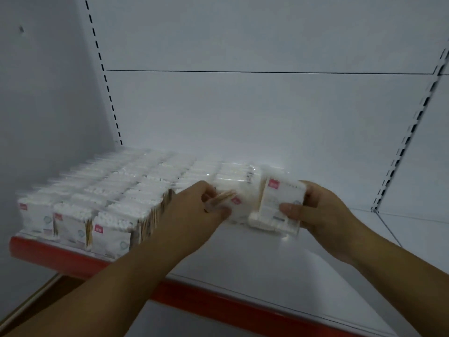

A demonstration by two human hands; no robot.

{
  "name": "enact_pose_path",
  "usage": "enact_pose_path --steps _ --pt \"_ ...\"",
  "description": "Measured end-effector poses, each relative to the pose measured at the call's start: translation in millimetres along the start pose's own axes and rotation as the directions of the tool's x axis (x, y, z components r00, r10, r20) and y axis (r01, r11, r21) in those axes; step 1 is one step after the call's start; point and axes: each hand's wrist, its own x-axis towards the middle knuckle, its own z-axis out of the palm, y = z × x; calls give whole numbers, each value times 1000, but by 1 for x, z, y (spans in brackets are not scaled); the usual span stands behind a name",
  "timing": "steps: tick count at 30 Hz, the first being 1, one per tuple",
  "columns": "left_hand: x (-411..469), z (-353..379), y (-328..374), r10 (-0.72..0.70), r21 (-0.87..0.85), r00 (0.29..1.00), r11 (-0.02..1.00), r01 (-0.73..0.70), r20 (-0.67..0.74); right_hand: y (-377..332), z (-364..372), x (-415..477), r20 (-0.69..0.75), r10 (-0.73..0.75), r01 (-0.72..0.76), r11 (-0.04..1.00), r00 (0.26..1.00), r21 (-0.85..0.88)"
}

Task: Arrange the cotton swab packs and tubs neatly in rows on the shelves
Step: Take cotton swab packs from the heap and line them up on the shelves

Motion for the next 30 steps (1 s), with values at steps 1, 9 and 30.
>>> enact_pose_path --steps 1,9,30 --pt "-1 6 -2 -102 -154 993 982 110 60 2 9 2 13 18 -17 996 1000 -92" --pt "-12 12 -18 -65 94 998 994 63 16 12 37 26 -73 -56 0 790 996 -613" --pt "11 22 -22 436 510 890 739 -440 136 8 22 11 -129 -161 19 693 978 -721"
